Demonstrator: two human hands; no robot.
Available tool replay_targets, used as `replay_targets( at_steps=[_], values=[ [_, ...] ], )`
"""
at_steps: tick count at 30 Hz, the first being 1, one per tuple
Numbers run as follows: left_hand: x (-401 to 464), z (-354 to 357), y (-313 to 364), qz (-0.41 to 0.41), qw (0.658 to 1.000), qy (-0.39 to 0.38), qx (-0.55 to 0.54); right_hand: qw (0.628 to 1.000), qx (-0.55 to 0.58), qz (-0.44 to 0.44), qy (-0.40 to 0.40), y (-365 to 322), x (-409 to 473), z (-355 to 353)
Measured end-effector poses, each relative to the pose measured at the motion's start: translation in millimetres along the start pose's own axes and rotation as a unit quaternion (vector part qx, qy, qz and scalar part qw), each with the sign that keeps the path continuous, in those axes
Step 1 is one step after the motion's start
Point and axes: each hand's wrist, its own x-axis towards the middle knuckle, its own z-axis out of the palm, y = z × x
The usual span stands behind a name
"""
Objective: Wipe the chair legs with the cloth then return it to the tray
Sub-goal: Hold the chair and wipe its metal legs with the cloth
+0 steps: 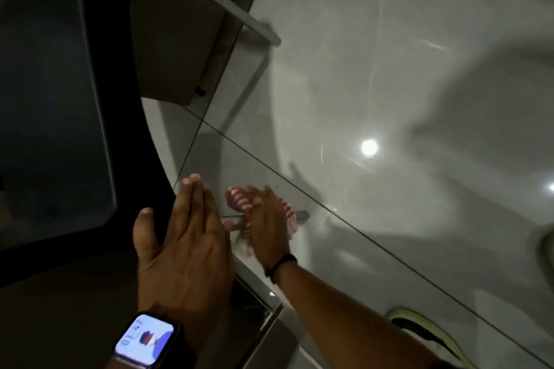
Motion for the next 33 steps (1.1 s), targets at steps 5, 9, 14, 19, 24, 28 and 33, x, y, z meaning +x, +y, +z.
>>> replay_targets(
  at_steps=[5, 9, 14, 19, 24, 28, 33],
  values=[
    [0, 14, 3, 0.005, 0.998, 0.009, 0.061, 0.960, -0.101, 0.205, -0.162, 70, 38, -45],
    [-2, 7, 6, 0.001, 0.998, -0.004, 0.061, 0.967, 0.173, 0.188, -0.011, 24, -8, -41],
    [-6, -12, 4, -0.010, 1.000, 0.006, 0.027, 0.995, 0.029, -0.092, -0.013, -52, -67, -6],
    [-7, -10, -10, 0.012, 1.000, 0.009, -0.006, 0.993, -0.044, -0.107, -0.024, -62, -24, -10],
    [0, 15, -6, 0.033, 0.998, -0.002, -0.051, 0.974, -0.116, 0.156, -0.118, 48, 27, -30],
    [1, 17, -5, 0.041, 0.998, -0.007, -0.053, 0.961, 0.011, 0.268, -0.062, 54, 19, -37],
    [-2, -8, 6, -0.004, 0.995, 0.021, -0.099, 0.989, 0.122, -0.019, 0.077, -61, -44, 8]
  ],
)
